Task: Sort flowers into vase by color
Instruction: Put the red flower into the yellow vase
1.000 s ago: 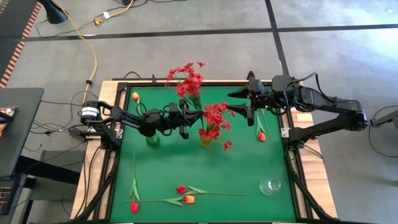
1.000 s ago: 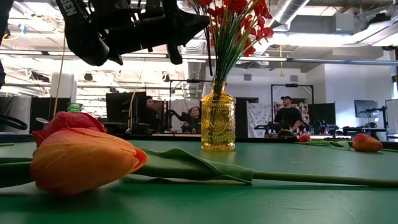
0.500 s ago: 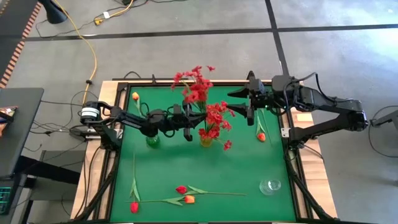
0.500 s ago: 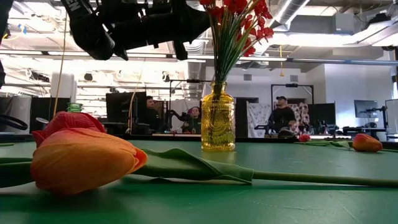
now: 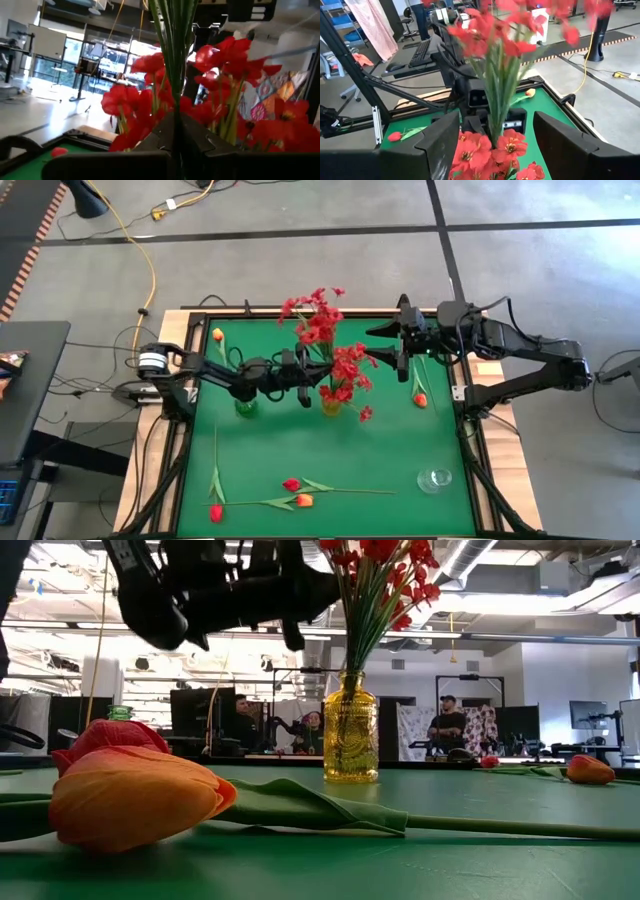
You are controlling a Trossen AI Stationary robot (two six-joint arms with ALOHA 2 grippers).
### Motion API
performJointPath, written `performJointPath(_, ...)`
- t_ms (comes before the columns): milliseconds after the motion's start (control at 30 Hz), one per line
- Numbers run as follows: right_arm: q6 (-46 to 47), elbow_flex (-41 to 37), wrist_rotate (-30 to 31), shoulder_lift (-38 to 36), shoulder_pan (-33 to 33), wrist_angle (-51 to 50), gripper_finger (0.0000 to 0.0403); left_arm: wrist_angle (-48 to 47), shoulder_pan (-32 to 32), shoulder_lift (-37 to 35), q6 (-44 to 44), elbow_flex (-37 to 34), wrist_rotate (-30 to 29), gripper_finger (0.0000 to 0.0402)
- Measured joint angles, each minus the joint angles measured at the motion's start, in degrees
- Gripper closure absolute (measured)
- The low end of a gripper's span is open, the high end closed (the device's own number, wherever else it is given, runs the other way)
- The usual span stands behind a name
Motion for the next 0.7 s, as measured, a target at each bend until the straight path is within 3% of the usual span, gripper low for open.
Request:
performJointPath(200,0.0,0.0,-0.3,0.0,0.0,-0.1,0.0121,8.4,0.0,5.0,-2.6,-0.3,0.6,0.0401)
performJointPath(700,-1.5,0.0,-0.3,0.0,0.0,0.0,0.0121,-1.5,0.4,5.1,2.2,-0.3,8.6,0.0401)
